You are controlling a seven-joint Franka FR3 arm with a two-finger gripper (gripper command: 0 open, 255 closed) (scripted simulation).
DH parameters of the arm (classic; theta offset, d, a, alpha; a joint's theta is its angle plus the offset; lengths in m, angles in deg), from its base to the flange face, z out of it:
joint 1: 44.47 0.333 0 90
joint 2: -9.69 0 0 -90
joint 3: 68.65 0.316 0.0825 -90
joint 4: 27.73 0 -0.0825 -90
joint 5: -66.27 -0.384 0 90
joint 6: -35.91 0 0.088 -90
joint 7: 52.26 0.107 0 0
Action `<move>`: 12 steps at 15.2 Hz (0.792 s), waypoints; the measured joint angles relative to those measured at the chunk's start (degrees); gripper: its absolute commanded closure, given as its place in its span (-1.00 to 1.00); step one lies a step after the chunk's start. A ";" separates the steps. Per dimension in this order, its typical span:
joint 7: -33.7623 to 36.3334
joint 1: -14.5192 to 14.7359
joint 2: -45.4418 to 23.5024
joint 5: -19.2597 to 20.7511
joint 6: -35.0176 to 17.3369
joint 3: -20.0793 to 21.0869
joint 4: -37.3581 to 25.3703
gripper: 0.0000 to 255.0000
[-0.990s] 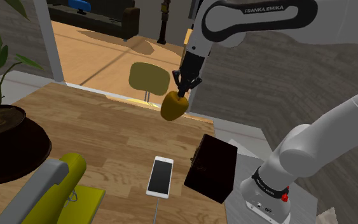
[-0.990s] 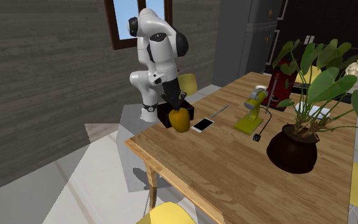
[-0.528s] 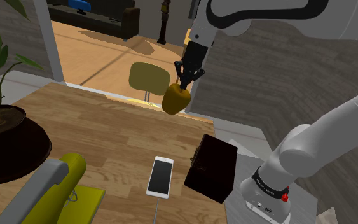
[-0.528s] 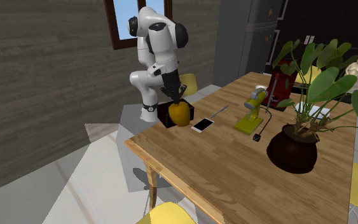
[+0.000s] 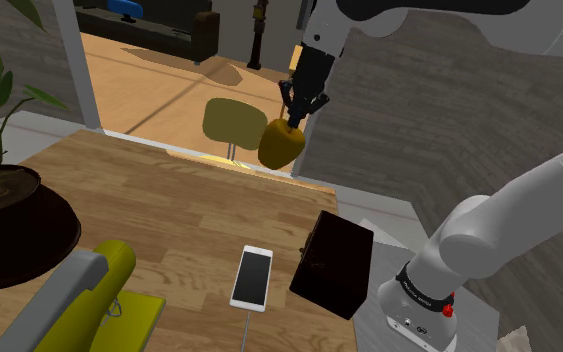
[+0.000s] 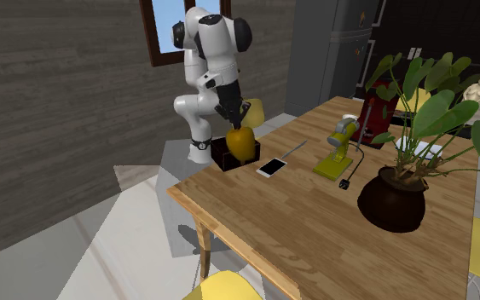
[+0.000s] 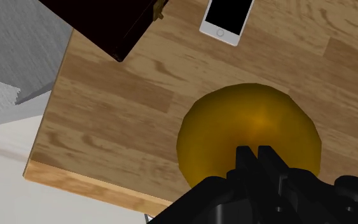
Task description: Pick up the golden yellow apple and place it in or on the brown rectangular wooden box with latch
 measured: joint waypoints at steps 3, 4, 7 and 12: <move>0.66 0.47 5.00 -0.78 2.15 0.00 2.68 1.00; 0.74 0.65 7.20 -1.11 2.95 -0.12 4.07 1.00; 1.46 1.33 14.07 -2.03 5.86 -0.40 7.87 1.00; 3.47 2.69 24.02 -3.35 11.40 -0.61 11.89 1.00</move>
